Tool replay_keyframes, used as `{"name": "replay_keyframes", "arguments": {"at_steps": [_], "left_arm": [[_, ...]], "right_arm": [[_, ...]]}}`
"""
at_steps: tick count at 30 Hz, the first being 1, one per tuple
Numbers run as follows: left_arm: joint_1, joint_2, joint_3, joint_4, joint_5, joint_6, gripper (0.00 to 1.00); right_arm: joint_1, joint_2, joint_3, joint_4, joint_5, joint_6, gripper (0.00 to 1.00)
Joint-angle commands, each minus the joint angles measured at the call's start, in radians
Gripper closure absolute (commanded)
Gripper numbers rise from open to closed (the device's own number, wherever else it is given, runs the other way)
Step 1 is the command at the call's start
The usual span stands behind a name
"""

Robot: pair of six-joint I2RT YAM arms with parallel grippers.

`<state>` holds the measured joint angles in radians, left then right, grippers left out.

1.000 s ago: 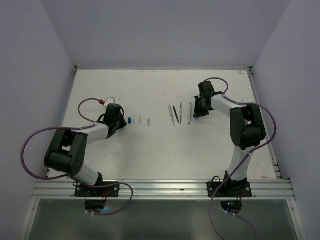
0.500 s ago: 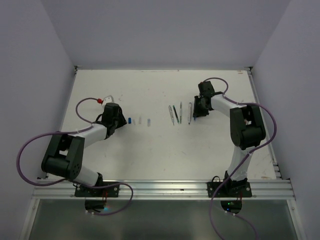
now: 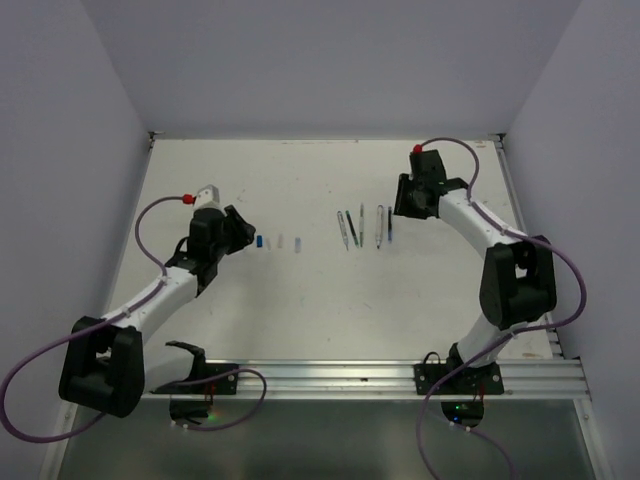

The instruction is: Open the pen caps

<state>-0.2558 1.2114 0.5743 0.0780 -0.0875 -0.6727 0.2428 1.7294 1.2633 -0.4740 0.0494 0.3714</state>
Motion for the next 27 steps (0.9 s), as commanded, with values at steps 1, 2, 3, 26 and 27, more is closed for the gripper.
{"name": "replay_keyframes", "arguments": {"at_steps": [1, 2, 3, 26, 27], "left_arm": [[-0.005, -0.065, -0.017, -0.011, 0.054, -0.022, 0.50], [-0.017, -0.090, -0.025, -0.003, 0.064, -0.028, 0.50], [-0.026, -0.102, -0.049, 0.008, 0.081, -0.045, 0.50], [-0.332, -0.245, -0.131, 0.186, 0.282, -0.036, 0.46], [-0.330, -0.242, -0.139, 0.193, 0.291, -0.036, 0.46]], "right_arm": [[-0.007, -0.109, 0.002, -0.049, 0.086, -0.019, 0.60], [-0.025, -0.138, 0.001, -0.057, 0.093, -0.020, 0.59], [-0.037, -0.152, 0.001, -0.073, 0.093, -0.020, 0.59], [-0.467, -0.122, -0.137, 0.012, 0.121, -0.091, 0.55], [-0.474, -0.111, -0.136, 0.018, 0.127, -0.092, 0.55]]}}
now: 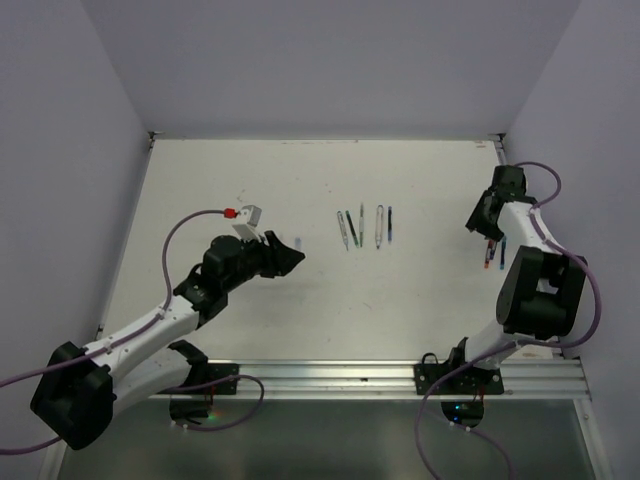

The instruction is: Open the pen caps

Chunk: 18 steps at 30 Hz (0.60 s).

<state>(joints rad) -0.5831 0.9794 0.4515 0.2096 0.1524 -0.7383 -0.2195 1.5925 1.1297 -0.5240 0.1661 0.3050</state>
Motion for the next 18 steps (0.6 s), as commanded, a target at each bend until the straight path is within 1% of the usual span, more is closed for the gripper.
{"name": "replay_keyframes", "arguments": {"at_steps": [1, 6, 9, 18], "left_arm": [[-0.004, 0.001, -0.016, 0.076, 0.061, 0.031, 0.46], [-0.006, 0.028, -0.020, 0.100, 0.087, 0.036, 0.46], [-0.004, 0.041, -0.022, 0.116, 0.098, 0.036, 0.46], [-0.006, 0.065, -0.017, 0.123, 0.102, 0.046, 0.46]], "right_arm": [[-0.021, 0.035, -0.004, 0.074, 0.012, -0.032, 0.56], [-0.053, 0.072, -0.004, 0.085, 0.041, -0.044, 0.56], [-0.080, 0.083, -0.013, 0.096, 0.050, -0.044, 0.54], [-0.126, 0.138, -0.007, 0.107, 0.041, -0.049, 0.53]]}}
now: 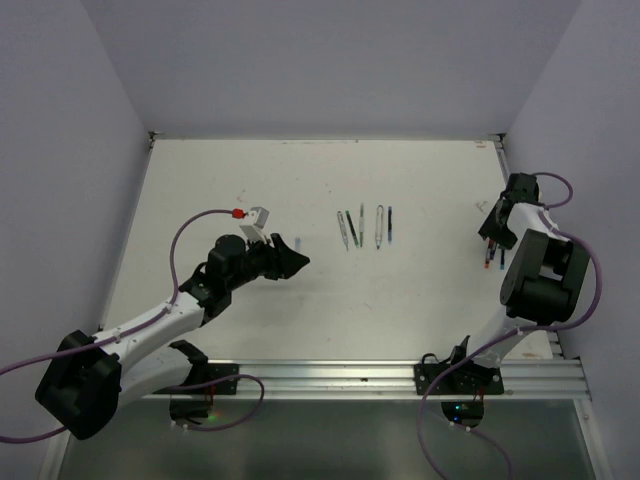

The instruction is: Open the pen caps

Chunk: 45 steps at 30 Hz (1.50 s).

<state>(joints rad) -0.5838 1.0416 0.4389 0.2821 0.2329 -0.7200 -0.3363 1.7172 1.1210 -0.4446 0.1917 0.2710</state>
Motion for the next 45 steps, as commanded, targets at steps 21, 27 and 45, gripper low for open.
{"name": "replay_keyframes", "arguments": {"at_steps": [21, 27, 45], "left_arm": [[-0.005, 0.020, -0.005, 0.061, 0.029, 0.031, 0.46], [-0.004, 0.023, -0.006, 0.068, 0.031, 0.031, 0.46], [-0.005, 0.020, -0.017, 0.086, 0.042, 0.027, 0.45]], "right_arm": [[-0.010, 0.079, -0.004, 0.049, -0.015, -0.019, 0.54], [-0.010, 0.096, -0.009, 0.053, -0.028, -0.018, 0.56], [-0.009, 0.045, -0.015, 0.035, -0.003, -0.023, 0.57]]}}
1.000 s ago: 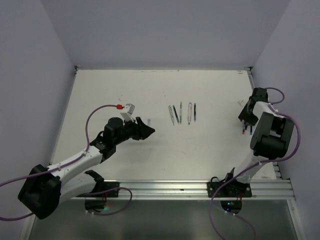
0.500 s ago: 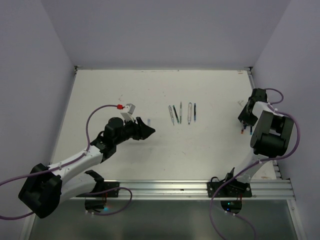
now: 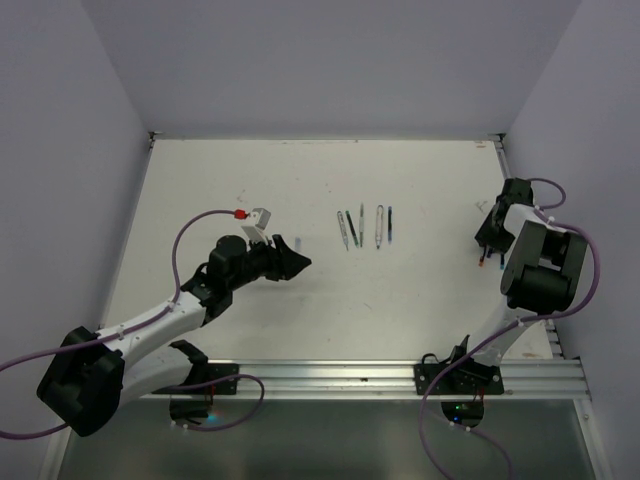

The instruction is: Open the pen caps

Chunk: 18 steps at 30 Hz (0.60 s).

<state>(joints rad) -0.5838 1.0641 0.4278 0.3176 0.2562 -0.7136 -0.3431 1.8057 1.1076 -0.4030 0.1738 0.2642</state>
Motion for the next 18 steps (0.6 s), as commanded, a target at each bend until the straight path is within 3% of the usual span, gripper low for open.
{"name": "replay_keyframes", "arguments": {"at_steps": [1, 18], "left_arm": [[-0.005, -0.003, -0.006, 0.052, 0.020, 0.019, 0.45], [-0.005, 0.002, -0.011, 0.063, 0.028, 0.022, 0.44]], "right_arm": [[0.000, -0.048, -0.008, -0.008, 0.015, -0.016, 0.57], [0.038, -0.102, 0.015, -0.033, 0.027, -0.025, 0.54]]}}
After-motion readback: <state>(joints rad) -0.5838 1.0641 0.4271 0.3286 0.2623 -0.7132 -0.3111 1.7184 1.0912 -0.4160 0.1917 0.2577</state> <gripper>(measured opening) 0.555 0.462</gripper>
